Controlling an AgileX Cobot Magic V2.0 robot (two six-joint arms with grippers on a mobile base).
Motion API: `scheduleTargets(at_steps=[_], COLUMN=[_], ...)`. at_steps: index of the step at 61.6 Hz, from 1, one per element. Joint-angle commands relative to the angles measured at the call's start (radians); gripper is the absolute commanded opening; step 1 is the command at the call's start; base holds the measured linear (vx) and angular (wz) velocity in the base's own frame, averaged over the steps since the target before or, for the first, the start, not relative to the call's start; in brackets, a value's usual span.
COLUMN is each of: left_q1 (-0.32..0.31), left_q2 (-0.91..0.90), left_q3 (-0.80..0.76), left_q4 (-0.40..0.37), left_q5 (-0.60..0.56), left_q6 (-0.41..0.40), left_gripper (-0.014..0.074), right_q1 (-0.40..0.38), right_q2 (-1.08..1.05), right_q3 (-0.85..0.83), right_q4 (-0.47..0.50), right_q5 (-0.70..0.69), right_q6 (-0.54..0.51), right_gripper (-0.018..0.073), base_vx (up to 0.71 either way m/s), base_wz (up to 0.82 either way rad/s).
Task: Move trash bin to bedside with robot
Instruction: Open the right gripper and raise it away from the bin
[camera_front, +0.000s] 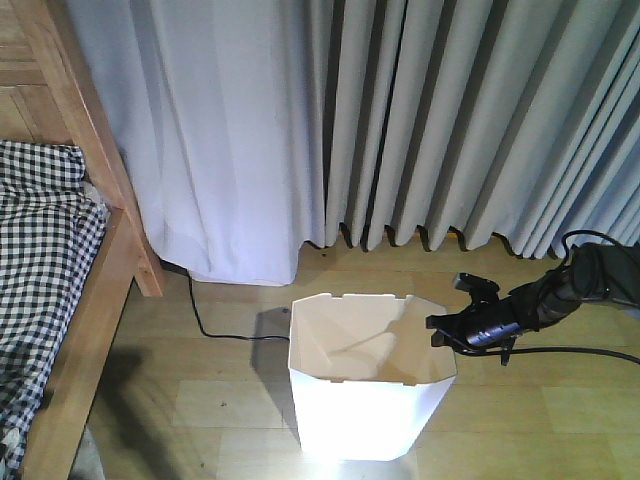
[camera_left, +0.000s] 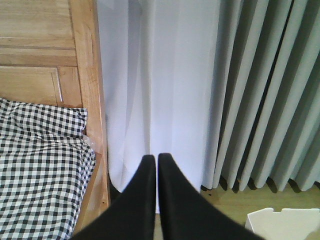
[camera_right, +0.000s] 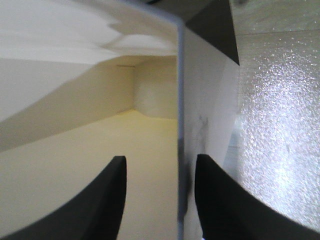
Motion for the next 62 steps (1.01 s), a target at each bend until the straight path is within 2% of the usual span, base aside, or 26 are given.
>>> scheduleTargets(at_steps=[1,12,28,34,48,62], left_q1=[-0.006,-0.006,-0.006,-0.006,-0.006,-0.006], left_q2=[-0.010,-0.010,-0.010,-0.010,-0.010,-0.010], left_q3=[0.028,0.028,0.028,0.028,0.028,0.028], left_q4=[-0.009,-0.009,-0.009,-0.009,-0.009,-0.009], left_q5=[-0.074,-0.074,-0.074,-0.074,-0.074,-0.074], left_q6=[-0.008,-0.008,-0.008,-0.008,-0.008,-0.008], left_gripper=[-0.0006,-0.0006,-0.0006,-0.0006,-0.0006,-0.0006], right_q1=[-0.005,-0.005,-0.005,-0.005,-0.005,-0.005], right_q2=[-0.109,-0.208,-0.438,-0.572,-0.953,-1.365], right_q3=[0.038,0.165,0.370,0.459,0.616,0.714], right_q4=[-0.015,-0.014,-0.012,-0.012,-0.012,-0.010], right_q5=[-0.030,-0.174,-0.263,-0.316,-0.344,-0.340], right_q6=[0.004,-0.018,-0.076,-0.096,-0.246,-0.253], right_gripper=[0.0315,0.0315,0.0315,0.0315,0.0315,0.0314], base_vx=[0.00,0.00,0.00,0.00,0.00,0.00], base_wz=[0.00,0.00,0.00,0.00,0.00,0.00])
